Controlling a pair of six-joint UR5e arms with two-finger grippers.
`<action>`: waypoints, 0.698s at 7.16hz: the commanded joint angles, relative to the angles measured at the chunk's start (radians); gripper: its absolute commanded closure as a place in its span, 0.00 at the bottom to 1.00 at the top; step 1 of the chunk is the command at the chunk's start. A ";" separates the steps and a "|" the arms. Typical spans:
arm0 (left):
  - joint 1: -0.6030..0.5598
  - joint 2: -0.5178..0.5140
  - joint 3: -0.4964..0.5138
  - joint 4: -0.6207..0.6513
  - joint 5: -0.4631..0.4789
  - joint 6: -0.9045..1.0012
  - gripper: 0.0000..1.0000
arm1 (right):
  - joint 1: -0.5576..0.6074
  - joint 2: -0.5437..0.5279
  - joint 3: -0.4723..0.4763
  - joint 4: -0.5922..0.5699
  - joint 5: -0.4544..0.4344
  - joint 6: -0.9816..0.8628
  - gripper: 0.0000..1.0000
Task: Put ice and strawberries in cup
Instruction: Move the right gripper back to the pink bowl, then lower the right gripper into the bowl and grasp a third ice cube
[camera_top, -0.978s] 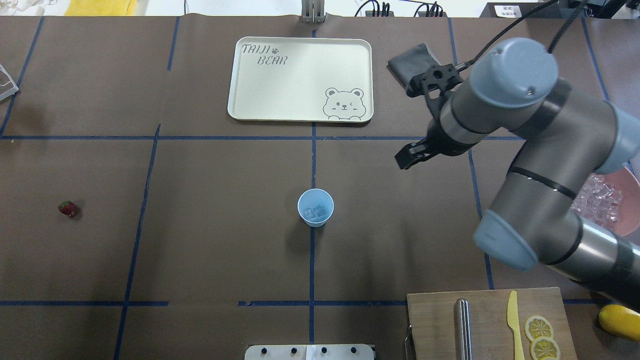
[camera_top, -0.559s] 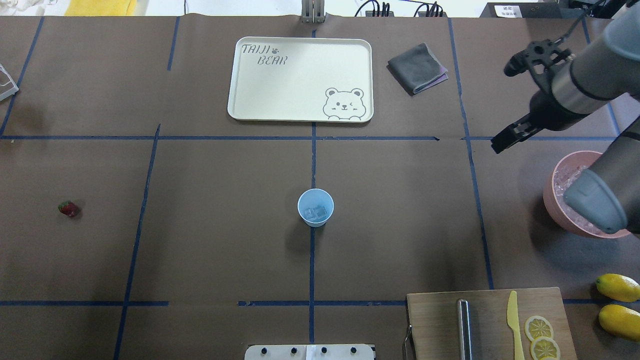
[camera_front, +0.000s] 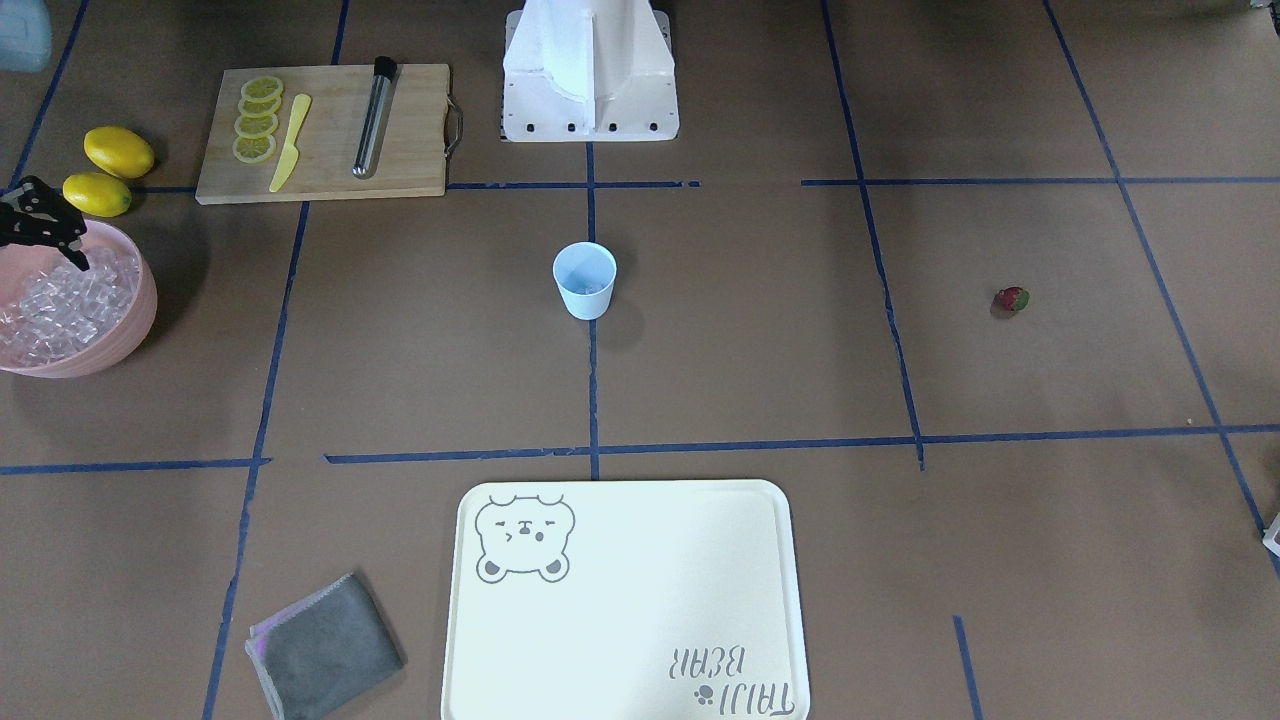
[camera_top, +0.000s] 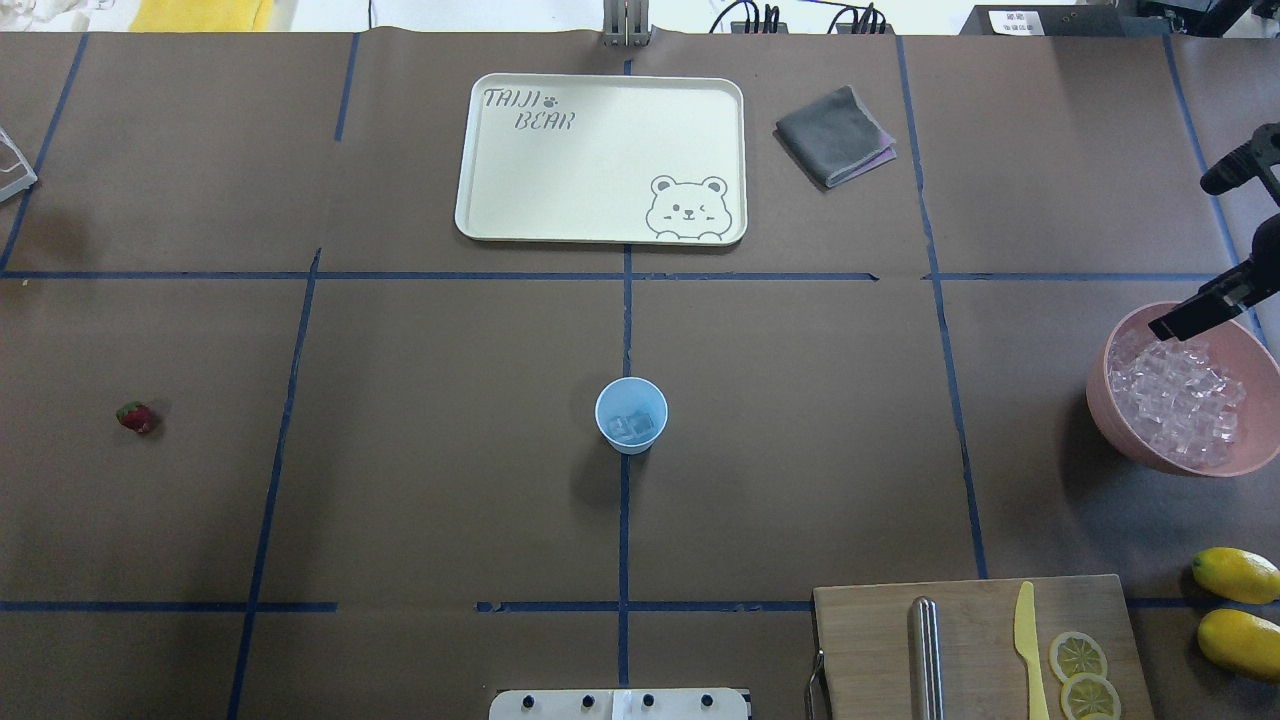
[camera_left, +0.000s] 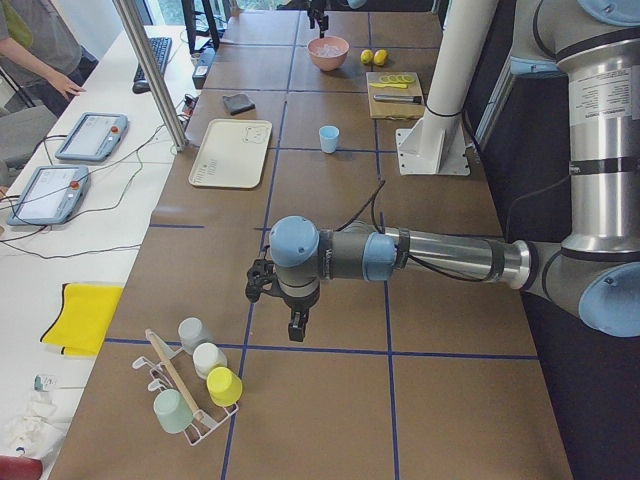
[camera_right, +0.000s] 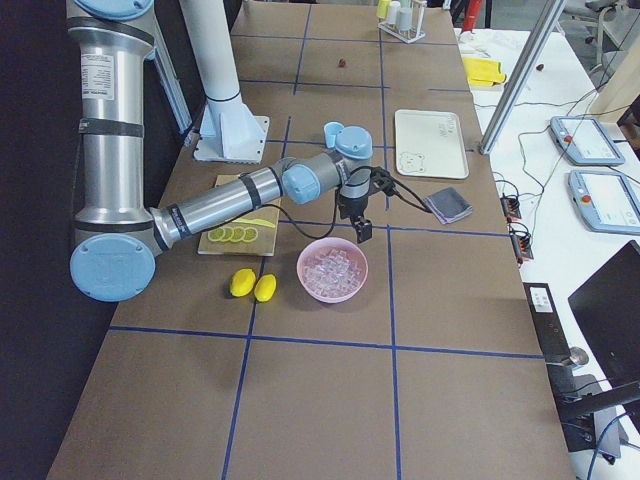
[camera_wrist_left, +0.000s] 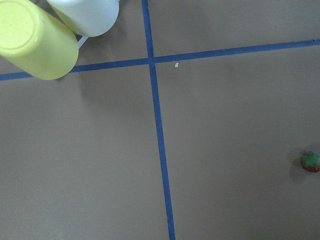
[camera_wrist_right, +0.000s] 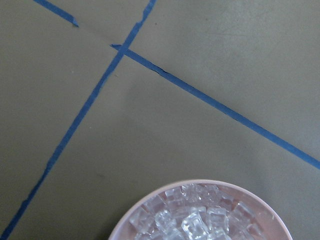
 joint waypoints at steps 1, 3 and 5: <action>0.000 0.000 0.000 0.000 0.000 0.000 0.00 | 0.008 -0.038 -0.066 0.084 -0.004 -0.023 0.02; 0.000 0.000 -0.002 0.000 0.000 0.000 0.00 | 0.008 -0.043 -0.155 0.201 -0.006 0.000 0.02; 0.002 0.000 -0.002 0.000 0.000 0.000 0.00 | 0.002 -0.069 -0.155 0.205 -0.024 0.028 0.03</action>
